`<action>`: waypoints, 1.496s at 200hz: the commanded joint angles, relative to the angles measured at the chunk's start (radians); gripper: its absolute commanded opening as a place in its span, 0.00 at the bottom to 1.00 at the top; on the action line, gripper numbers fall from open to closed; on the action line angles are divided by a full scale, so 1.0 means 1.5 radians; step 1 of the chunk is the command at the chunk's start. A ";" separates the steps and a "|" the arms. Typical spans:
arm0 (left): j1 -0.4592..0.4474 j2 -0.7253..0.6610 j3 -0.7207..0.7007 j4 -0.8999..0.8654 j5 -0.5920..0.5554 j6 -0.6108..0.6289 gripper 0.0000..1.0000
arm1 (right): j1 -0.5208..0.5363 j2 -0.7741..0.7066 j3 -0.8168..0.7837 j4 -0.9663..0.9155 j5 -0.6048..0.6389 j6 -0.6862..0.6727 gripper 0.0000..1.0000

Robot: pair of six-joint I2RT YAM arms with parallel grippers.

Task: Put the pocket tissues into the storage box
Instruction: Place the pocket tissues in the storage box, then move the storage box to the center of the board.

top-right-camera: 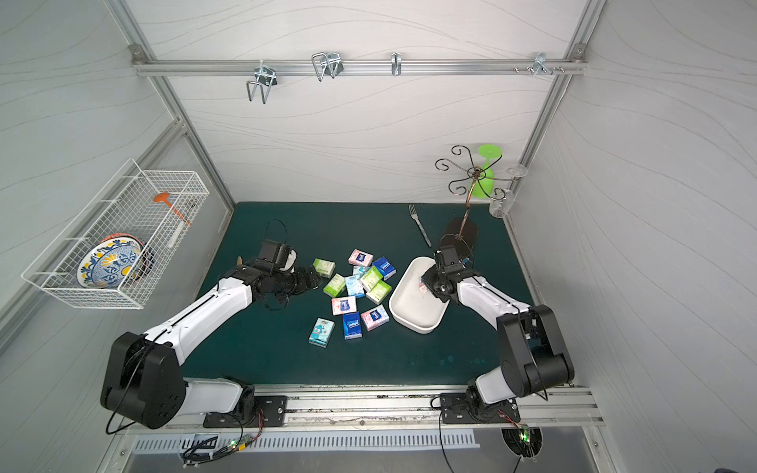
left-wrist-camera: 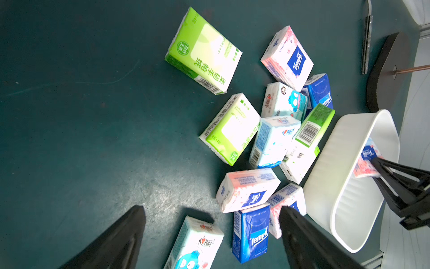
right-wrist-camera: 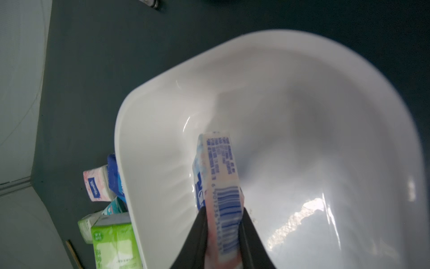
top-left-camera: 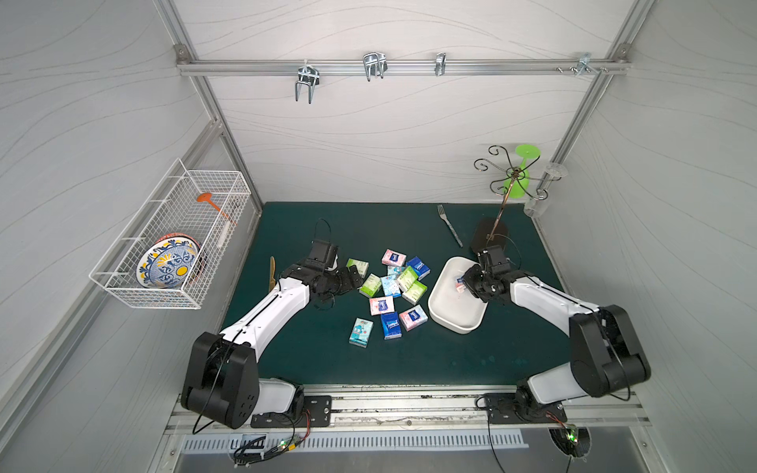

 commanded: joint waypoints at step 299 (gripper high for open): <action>-0.015 0.006 0.011 -0.016 -0.005 -0.018 0.95 | 0.303 0.103 0.250 -0.205 -0.141 -0.326 0.54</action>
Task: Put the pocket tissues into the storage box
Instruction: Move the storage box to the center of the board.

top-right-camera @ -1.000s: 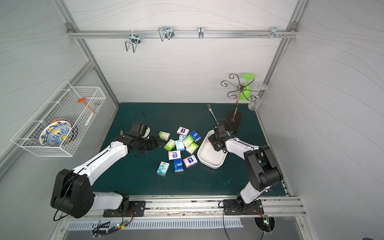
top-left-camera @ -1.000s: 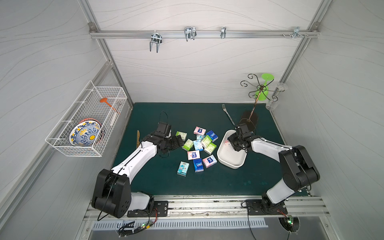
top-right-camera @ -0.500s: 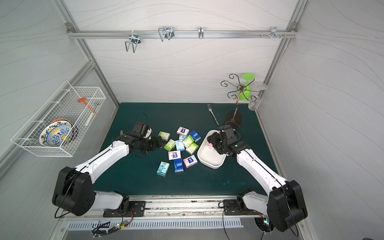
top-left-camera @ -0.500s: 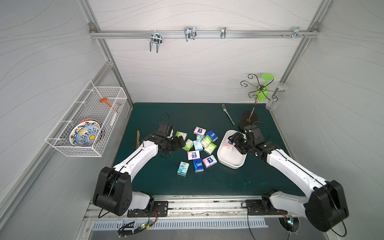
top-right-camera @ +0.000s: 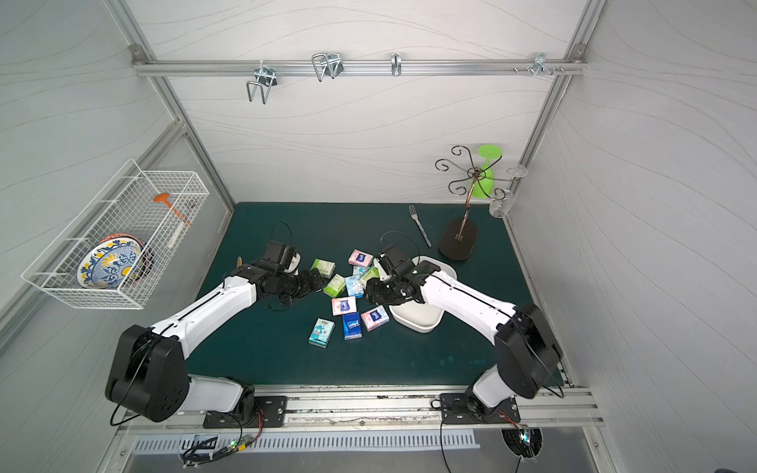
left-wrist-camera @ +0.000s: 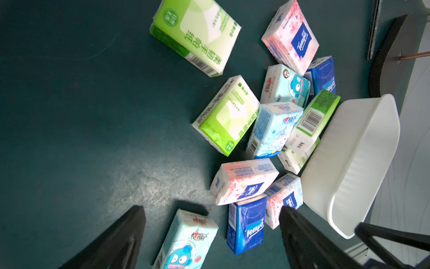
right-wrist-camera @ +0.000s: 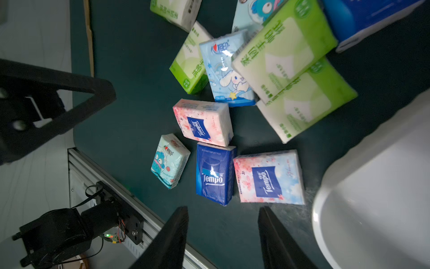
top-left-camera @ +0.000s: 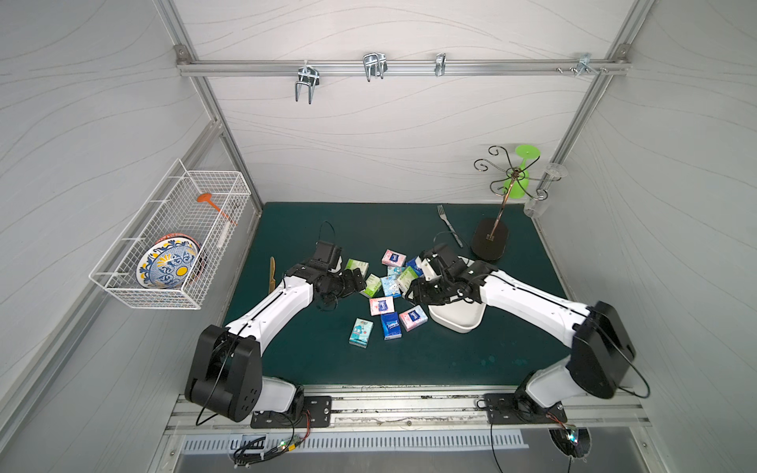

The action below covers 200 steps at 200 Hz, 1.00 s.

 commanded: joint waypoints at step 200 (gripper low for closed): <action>-0.003 -0.049 -0.016 -0.012 -0.076 0.022 0.95 | -0.028 0.010 -0.054 -0.121 0.077 0.006 0.69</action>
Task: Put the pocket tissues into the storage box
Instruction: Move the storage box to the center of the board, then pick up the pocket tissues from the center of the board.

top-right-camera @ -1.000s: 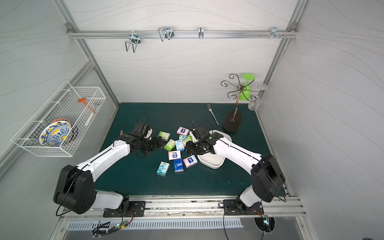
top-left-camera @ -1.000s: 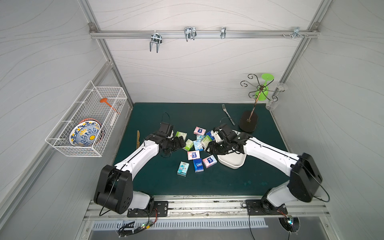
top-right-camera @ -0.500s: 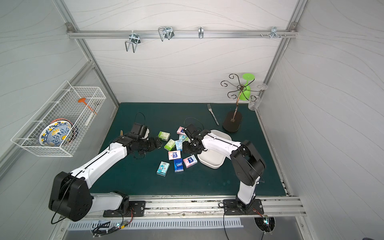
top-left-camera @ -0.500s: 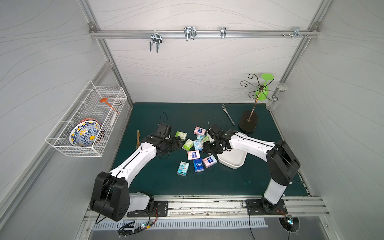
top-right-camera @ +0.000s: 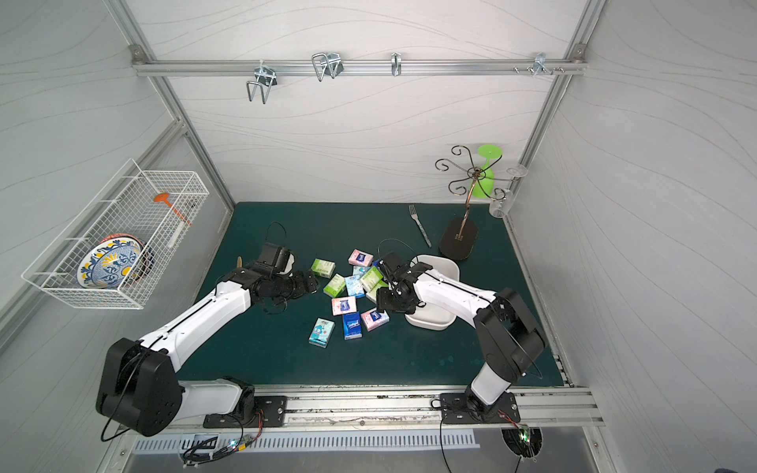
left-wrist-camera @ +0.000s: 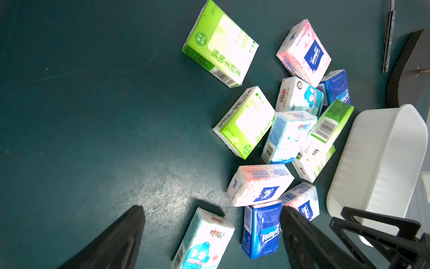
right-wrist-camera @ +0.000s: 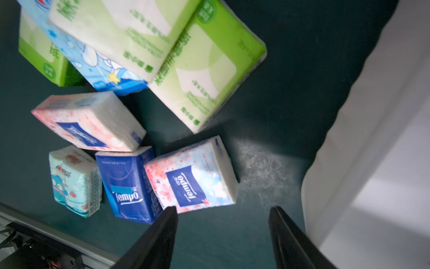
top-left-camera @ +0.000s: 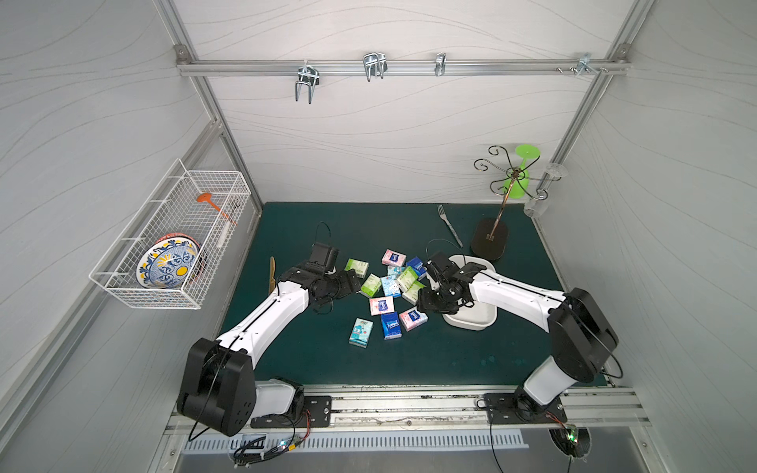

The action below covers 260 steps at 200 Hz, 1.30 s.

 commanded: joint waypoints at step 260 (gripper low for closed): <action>-0.002 -0.061 -0.007 -0.008 -0.055 0.031 0.96 | 0.062 0.146 0.065 0.015 -0.039 0.607 0.83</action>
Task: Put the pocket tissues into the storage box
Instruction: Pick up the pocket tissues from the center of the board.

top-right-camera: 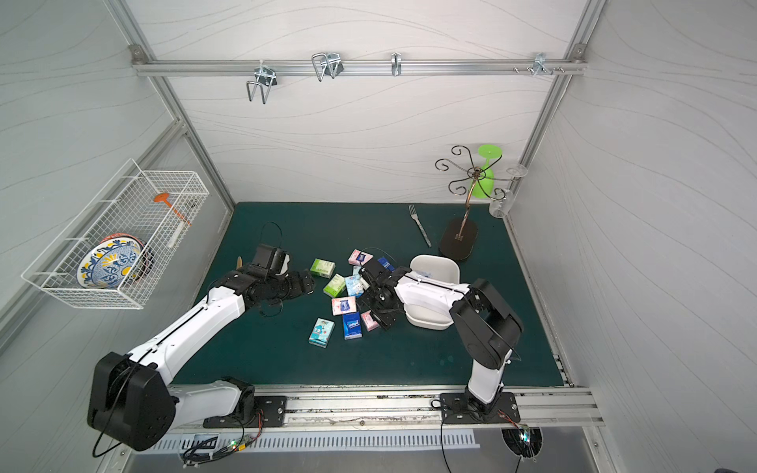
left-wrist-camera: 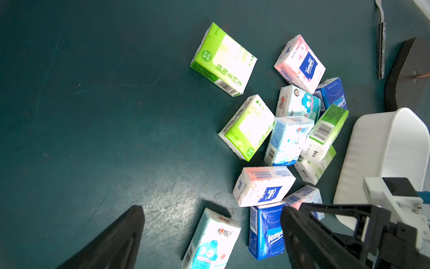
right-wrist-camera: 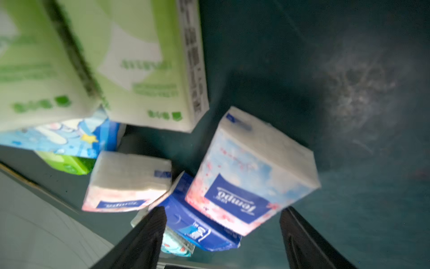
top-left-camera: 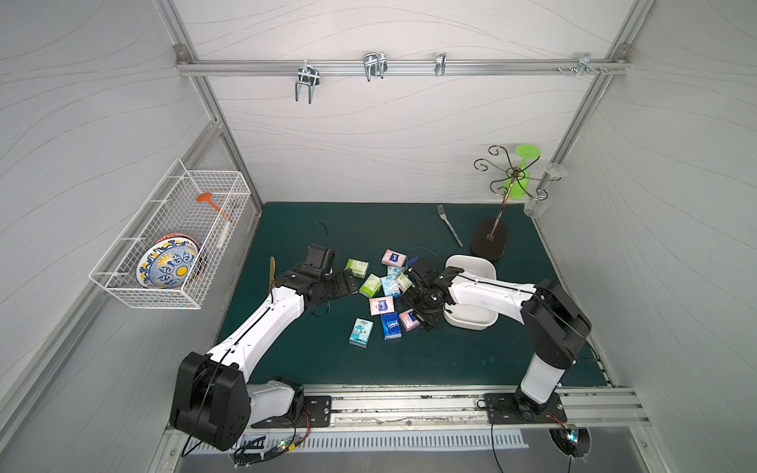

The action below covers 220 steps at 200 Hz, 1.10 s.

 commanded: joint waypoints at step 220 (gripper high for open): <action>-0.002 -0.005 0.003 -0.010 -0.017 0.015 0.96 | 0.016 -0.144 -0.019 -0.092 0.119 -0.222 0.43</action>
